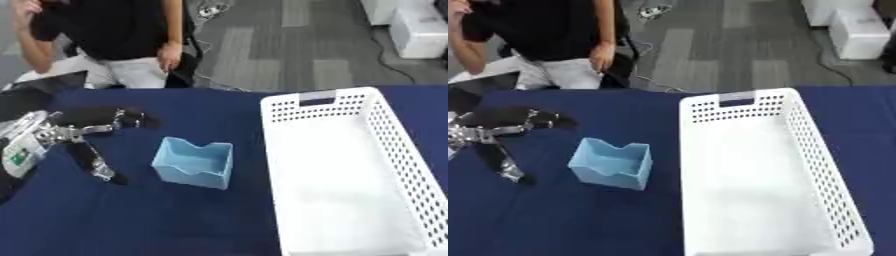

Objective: Pick up objects on the table and place them in the box.

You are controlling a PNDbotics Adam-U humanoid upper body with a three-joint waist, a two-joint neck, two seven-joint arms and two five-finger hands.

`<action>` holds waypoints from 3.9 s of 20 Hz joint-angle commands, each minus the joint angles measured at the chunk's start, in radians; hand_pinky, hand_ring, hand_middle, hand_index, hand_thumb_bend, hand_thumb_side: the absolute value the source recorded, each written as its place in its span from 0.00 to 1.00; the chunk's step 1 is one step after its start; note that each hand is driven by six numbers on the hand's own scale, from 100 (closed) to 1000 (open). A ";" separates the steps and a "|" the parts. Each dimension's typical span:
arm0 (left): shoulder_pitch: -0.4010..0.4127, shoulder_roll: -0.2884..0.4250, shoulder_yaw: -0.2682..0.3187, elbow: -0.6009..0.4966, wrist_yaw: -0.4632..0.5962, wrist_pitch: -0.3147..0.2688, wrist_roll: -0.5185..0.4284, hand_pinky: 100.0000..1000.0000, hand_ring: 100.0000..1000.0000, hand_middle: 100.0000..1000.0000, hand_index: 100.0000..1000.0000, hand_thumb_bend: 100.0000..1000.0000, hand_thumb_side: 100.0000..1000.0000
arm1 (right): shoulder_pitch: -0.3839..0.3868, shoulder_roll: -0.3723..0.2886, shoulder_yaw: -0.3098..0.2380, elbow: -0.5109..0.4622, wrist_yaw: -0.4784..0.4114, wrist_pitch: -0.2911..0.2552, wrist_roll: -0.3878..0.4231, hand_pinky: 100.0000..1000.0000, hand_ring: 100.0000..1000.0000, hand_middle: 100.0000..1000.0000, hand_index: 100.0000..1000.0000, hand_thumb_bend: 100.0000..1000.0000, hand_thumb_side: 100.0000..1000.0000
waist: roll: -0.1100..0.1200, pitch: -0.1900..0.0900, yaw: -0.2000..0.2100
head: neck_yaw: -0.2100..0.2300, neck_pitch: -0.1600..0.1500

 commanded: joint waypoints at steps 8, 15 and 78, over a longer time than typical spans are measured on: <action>-0.063 0.046 -0.023 0.035 -0.051 -0.082 -0.149 0.81 0.86 0.90 0.96 0.62 0.85 | -0.020 -0.026 0.002 -0.013 -0.009 -0.011 0.011 0.75 0.76 0.81 0.85 0.00 0.89 | 0.001 -0.011 -0.009 | 0.003 0.006; -0.084 0.024 -0.027 0.074 -0.070 -0.082 -0.155 0.81 0.85 0.89 0.95 0.59 0.86 | -0.031 -0.024 0.005 -0.013 -0.014 -0.010 0.013 0.75 0.76 0.81 0.84 0.00 0.89 | 0.001 -0.005 -0.023 | 0.000 -0.001; -0.282 -0.112 -0.231 0.190 -0.387 -0.082 -0.295 0.80 0.86 0.85 0.92 0.77 1.00 | -0.078 -0.023 0.021 -0.013 -0.093 0.063 0.011 0.73 0.73 0.80 0.83 0.00 0.87 | 0.017 0.001 -0.075 | 0.004 -0.006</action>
